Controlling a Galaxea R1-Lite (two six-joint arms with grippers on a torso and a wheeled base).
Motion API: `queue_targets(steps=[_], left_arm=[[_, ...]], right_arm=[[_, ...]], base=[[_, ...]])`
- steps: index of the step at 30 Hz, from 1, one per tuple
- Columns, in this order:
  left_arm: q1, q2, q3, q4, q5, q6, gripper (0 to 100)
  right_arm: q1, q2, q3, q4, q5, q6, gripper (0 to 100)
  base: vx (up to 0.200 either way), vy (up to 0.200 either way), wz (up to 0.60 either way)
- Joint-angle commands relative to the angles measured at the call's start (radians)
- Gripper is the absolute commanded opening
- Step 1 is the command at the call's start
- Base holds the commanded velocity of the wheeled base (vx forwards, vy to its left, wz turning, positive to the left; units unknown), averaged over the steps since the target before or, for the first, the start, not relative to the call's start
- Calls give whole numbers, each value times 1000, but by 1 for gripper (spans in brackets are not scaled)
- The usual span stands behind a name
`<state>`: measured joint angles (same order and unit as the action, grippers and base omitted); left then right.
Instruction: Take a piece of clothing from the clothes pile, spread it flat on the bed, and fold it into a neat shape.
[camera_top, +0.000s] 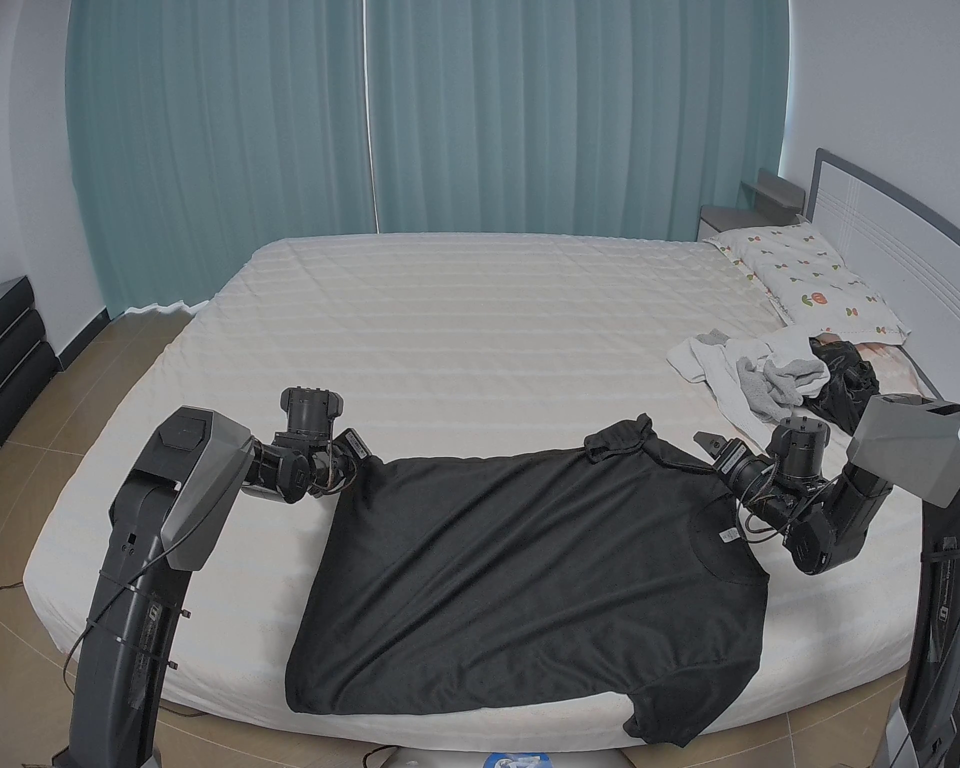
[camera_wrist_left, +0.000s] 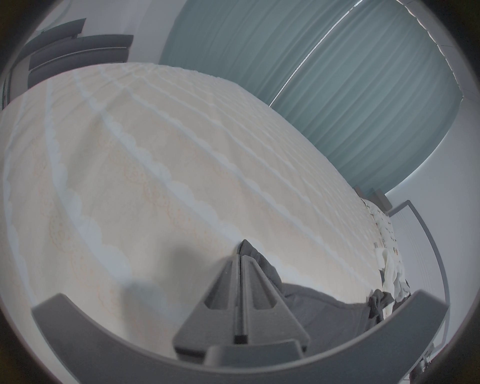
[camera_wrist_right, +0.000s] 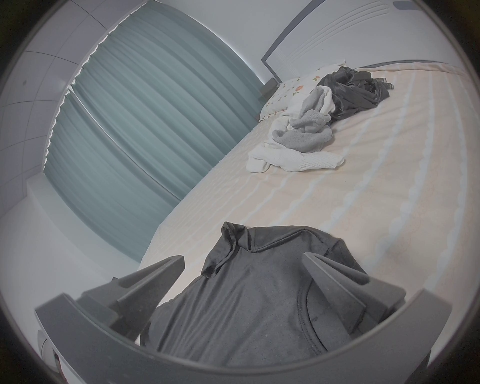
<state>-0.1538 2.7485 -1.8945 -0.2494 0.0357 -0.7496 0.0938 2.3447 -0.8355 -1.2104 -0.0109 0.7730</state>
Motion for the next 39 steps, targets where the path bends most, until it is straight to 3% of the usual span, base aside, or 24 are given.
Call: queue_targets(steps=[1,28,39], left_arm=[[17,19,-58,1,35,-2,0],[123,25,-106,-1,49,3,0],[115,31,-106,4,42,-1,0]], right_arm=[[1,13,13,-26,0,-1,100],[-8,25,29,-44,-27,-4,100],[-75,91,-14,-29,-1,-26,100]], base=[[0,0,0],[0,0,0],[0,0,0]])
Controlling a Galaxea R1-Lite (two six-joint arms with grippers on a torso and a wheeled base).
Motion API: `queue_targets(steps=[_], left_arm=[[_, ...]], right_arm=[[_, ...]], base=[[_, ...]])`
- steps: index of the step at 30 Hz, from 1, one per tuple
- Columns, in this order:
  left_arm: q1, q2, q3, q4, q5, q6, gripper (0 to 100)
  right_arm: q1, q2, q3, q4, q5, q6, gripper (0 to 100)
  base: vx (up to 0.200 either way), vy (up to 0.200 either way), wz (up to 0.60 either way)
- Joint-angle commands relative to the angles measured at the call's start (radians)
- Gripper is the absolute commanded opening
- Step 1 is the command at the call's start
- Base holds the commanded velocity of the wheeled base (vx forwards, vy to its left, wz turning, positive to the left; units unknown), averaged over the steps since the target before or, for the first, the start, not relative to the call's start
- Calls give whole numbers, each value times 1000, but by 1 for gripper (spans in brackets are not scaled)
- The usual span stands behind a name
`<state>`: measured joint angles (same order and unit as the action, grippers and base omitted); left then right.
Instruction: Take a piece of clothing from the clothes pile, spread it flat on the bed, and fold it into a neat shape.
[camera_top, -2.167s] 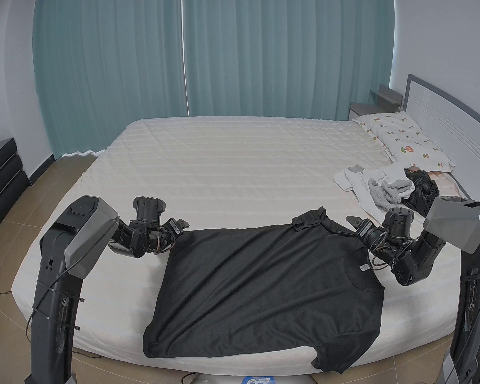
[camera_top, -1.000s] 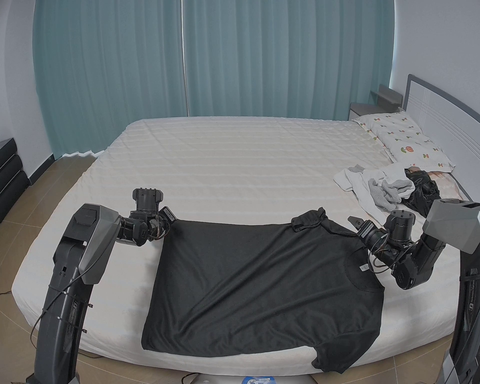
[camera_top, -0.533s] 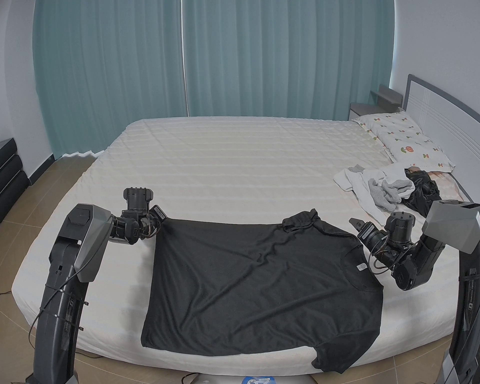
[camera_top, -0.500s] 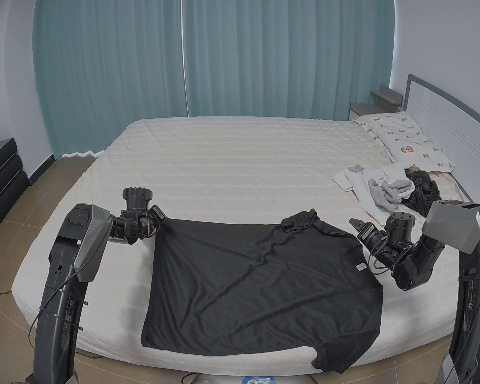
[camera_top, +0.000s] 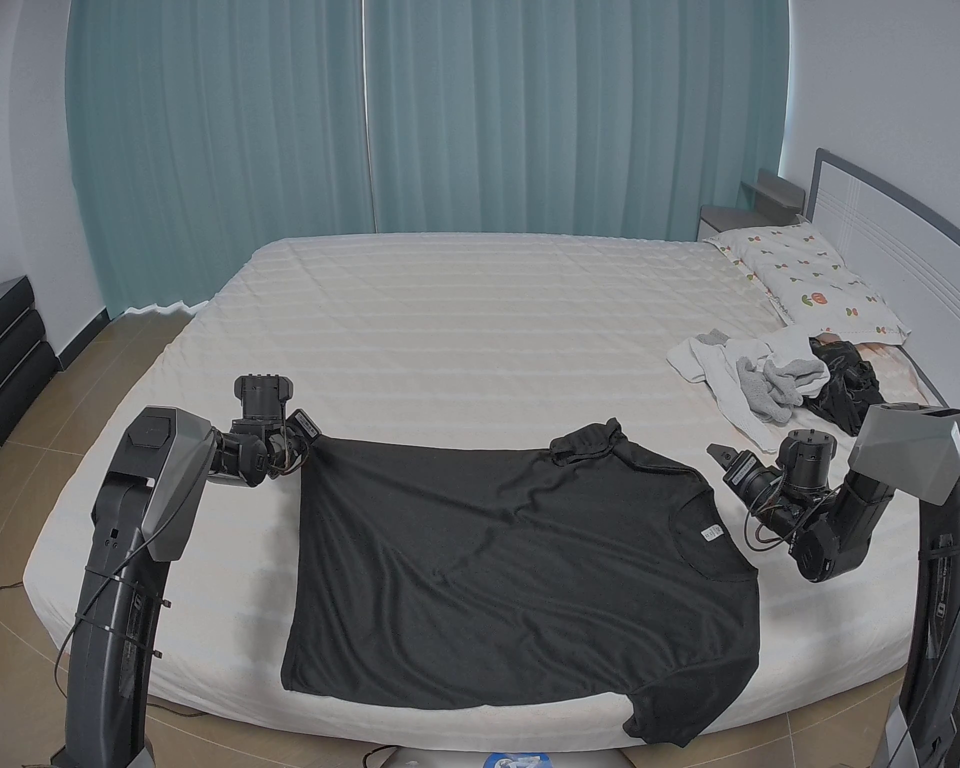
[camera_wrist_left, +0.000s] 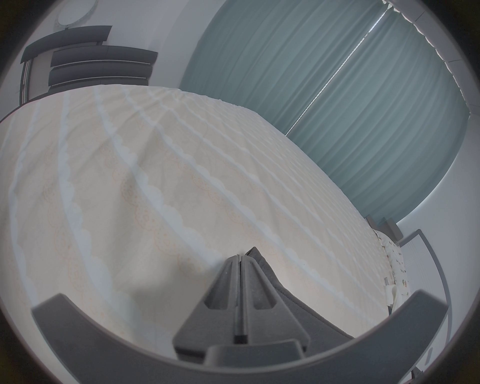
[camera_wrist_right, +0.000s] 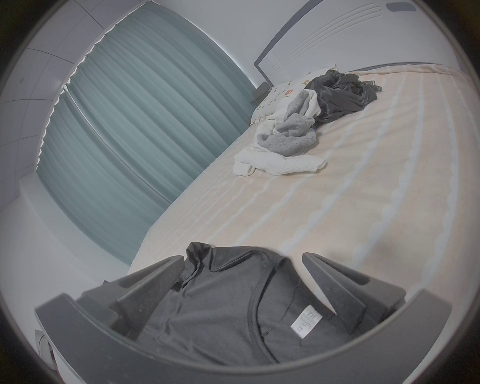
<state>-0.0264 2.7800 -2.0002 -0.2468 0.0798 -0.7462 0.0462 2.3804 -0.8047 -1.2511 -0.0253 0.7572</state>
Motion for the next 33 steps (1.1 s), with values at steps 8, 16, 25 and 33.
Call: queue_targets(steps=[8,16,25,33], left_arm=[[-40,-7,3,8,11,-5,0],[-29,-10,31,11,15,-10,0],[-30,-23,64,9,20,-28,0],[-29,-22,72,11,28,-28,0]], right_arm=[[-54,260,-301,113,27,-121,100],[-37,341,-550,306,51,-205,100],[-29,376,-639,357,74,-220,0],[-42,381,-699,357,76,-211,0]], base=[[0,0,0],[0,0,0],[0,0,0],[0,0,0]])
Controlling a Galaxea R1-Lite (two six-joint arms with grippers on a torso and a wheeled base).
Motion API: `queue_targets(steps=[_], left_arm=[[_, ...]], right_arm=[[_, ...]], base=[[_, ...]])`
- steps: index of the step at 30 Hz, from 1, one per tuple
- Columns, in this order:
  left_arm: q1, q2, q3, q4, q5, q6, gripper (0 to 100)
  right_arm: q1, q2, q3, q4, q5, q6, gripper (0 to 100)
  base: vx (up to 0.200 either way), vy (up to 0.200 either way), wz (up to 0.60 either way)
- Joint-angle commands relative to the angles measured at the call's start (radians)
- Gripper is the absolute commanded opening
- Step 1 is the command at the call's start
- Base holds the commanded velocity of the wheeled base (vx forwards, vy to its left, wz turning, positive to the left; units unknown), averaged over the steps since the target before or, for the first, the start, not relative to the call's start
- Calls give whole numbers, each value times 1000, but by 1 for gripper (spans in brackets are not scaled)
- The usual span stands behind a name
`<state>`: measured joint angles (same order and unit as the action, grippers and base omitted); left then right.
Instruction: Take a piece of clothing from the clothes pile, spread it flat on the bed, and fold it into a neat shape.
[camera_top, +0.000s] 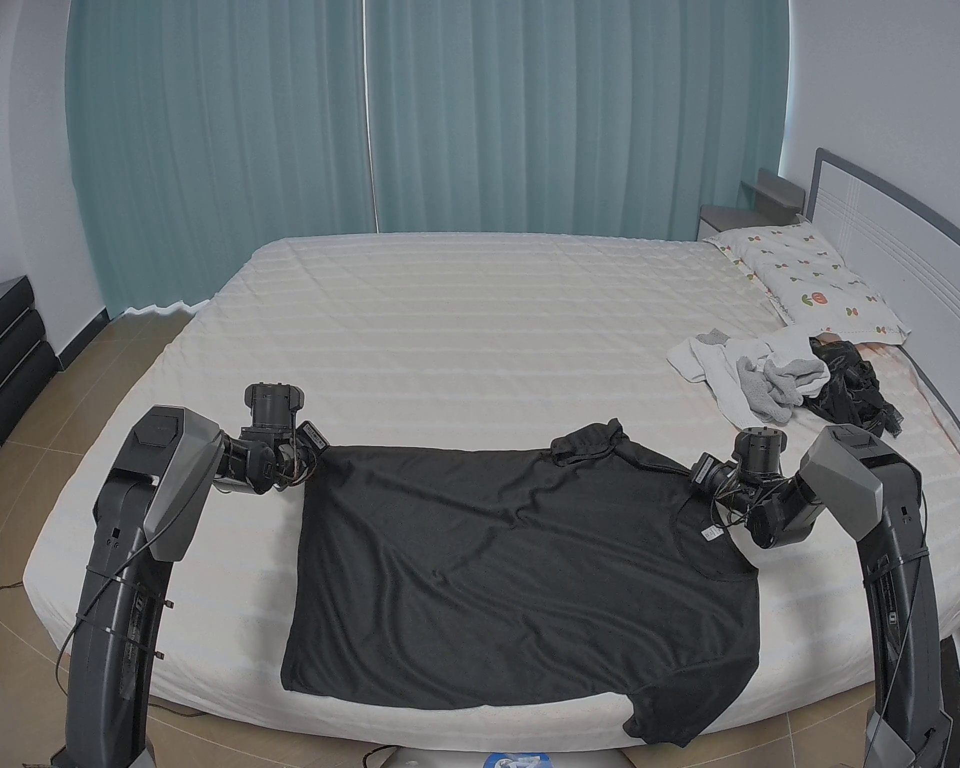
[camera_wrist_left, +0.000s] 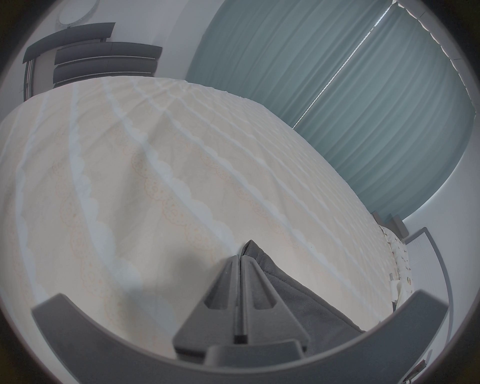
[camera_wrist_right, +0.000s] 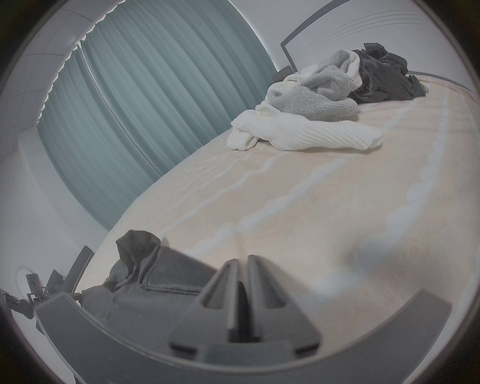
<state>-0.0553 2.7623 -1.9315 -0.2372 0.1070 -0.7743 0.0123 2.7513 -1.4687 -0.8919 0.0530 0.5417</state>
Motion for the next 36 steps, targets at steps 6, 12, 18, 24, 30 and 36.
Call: queue_targets(steps=[6,12,18,24,30,36], left_arm=[[-3,-6,5,15,22,3,0],[0,-10,8,16,28,3,0],[-1,-21,14,19,28,0,0],[-6,-29,34,18,28,0,0],[-5,-32,37,18,28,0,0],[-6,-36,37,18,28,0,0]], right_arm=[[-20,-12,-73,-18,-13,6,0],[-28,-38,-48,-13,-12,6,0],[-20,-87,68,-16,62,-12,100],[-12,-117,122,-12,143,-60,100],[9,-108,111,25,166,-71,100],[35,-81,102,28,171,-82,100]], base=[[0,0,0],[0,0,0],[0,0,0],[0,0,0],[0,0,0],[0,0,0]])
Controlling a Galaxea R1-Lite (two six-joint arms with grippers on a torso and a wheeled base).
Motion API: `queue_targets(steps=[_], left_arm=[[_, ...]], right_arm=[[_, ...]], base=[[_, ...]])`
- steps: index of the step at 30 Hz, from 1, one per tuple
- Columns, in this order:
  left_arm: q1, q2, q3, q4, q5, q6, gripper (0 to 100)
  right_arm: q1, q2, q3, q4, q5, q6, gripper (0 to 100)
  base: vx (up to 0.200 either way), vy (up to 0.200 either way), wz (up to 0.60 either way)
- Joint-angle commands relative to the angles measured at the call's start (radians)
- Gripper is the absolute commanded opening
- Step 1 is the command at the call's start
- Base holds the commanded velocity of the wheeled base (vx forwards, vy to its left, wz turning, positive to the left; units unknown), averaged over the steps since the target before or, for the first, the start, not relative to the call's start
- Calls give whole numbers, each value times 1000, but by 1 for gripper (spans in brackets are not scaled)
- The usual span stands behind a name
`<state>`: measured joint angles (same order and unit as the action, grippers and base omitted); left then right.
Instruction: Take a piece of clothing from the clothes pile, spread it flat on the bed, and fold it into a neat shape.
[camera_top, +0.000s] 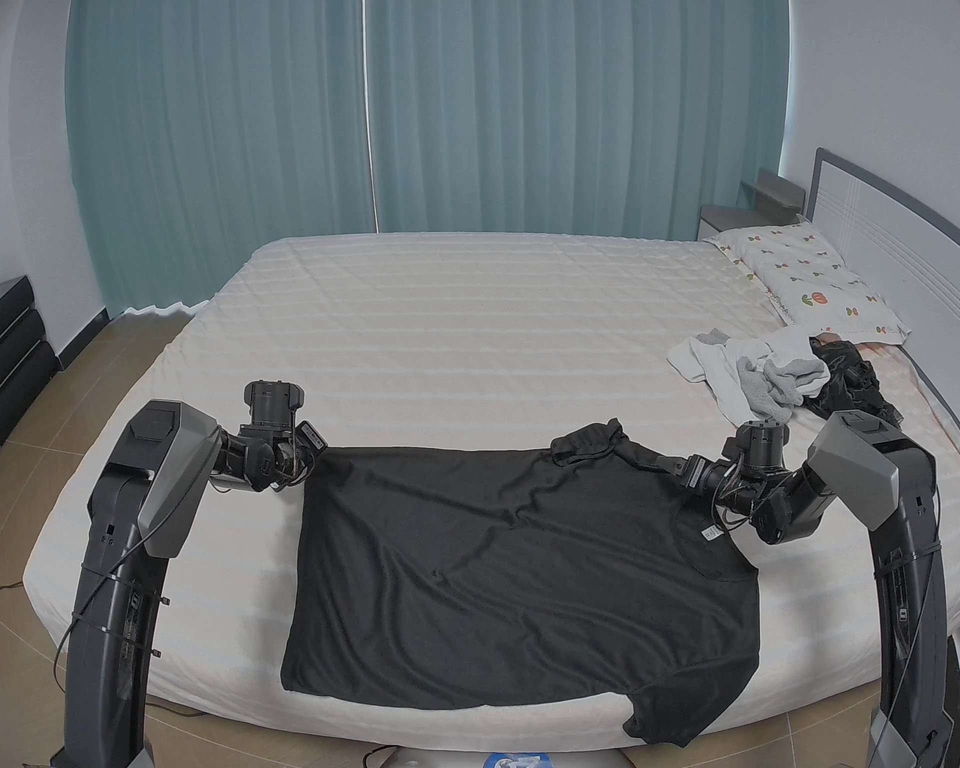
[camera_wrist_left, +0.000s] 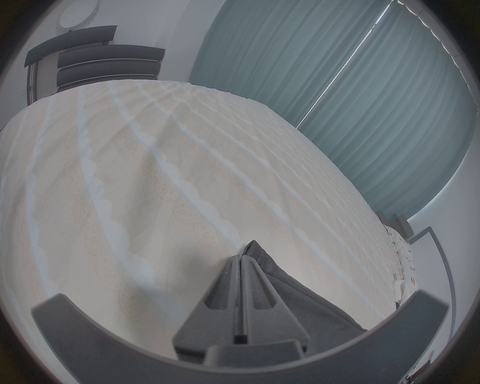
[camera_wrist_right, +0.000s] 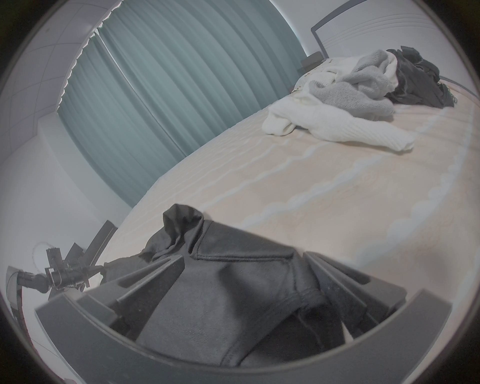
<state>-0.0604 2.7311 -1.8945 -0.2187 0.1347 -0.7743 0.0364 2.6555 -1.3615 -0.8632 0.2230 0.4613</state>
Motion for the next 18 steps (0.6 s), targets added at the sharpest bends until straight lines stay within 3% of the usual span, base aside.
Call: queue_targets(steps=[1,4,5,18], left_arm=[[-1,-4,0,-1,0,0,0],[-1,-4,0,-1,0,0,0],[1,-4,0,-1,0,0,0],[-1,-14,17,-1,2,0,0]], right_arm=[[11,26,-13,0,1,-4,100],[20,29,-22,1,-1,-4,100],[20,30,-28,1,-1,-4,0],[-1,47,-126,-2,-79,-4,0]], base=[[0,0,0],[0,0,0],[0,0,0],[0,0,0]])
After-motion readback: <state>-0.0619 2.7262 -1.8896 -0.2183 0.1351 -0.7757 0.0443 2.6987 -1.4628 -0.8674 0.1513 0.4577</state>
